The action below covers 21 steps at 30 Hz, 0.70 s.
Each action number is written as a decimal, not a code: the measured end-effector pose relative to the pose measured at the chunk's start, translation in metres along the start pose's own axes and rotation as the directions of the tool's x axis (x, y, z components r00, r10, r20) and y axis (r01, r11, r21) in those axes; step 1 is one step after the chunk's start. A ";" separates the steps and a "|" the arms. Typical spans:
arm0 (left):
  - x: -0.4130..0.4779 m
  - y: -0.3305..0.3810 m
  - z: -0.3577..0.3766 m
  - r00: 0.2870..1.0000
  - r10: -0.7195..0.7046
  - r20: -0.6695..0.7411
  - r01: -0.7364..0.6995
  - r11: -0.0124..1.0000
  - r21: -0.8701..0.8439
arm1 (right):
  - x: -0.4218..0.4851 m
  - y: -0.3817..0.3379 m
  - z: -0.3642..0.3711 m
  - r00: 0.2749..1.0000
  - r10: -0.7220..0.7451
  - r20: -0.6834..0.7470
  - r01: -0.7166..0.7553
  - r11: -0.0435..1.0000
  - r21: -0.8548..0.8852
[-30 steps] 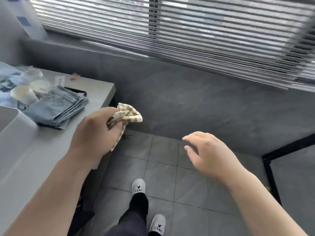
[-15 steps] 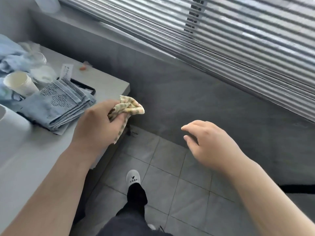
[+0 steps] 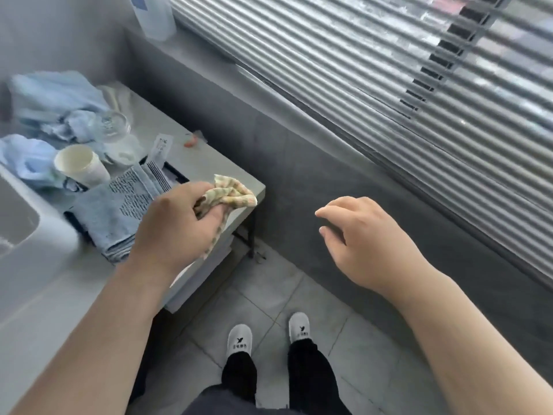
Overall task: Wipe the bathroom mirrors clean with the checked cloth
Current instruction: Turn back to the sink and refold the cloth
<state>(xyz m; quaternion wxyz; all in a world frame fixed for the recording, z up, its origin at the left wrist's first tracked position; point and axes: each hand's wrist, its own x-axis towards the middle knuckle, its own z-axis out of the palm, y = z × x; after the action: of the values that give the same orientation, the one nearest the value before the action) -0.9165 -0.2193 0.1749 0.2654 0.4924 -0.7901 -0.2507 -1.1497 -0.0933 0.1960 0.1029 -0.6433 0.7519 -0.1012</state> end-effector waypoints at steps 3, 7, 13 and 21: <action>0.003 0.004 -0.002 0.992 -0.112 -0.062 0.115 0.992 0.052 | 0.030 0.012 -0.009 0.995 -0.101 0.007 0.101 0.995 0.003; 0.004 0.022 -0.006 0.959 -0.207 -0.191 0.227 0.970 0.092 | 0.065 0.029 -0.023 0.972 -0.233 0.033 0.233 0.973 -0.003; -0.015 0.033 -0.012 0.892 -0.313 -0.327 0.355 0.932 0.077 | 0.108 0.036 -0.024 0.923 -0.375 0.085 0.375 0.927 0.022; -0.013 0.013 -0.023 0.835 -0.397 -0.380 0.472 0.872 0.126 | 0.160 0.014 -0.016 0.861 -0.498 0.101 0.495 0.867 0.060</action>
<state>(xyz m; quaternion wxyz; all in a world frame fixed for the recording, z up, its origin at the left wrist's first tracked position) -0.9044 -0.2053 0.1985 0.2797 0.7213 -0.6205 -0.1282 -1.1913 -0.2493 0.2034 0.1259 -0.8181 0.5521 -0.0997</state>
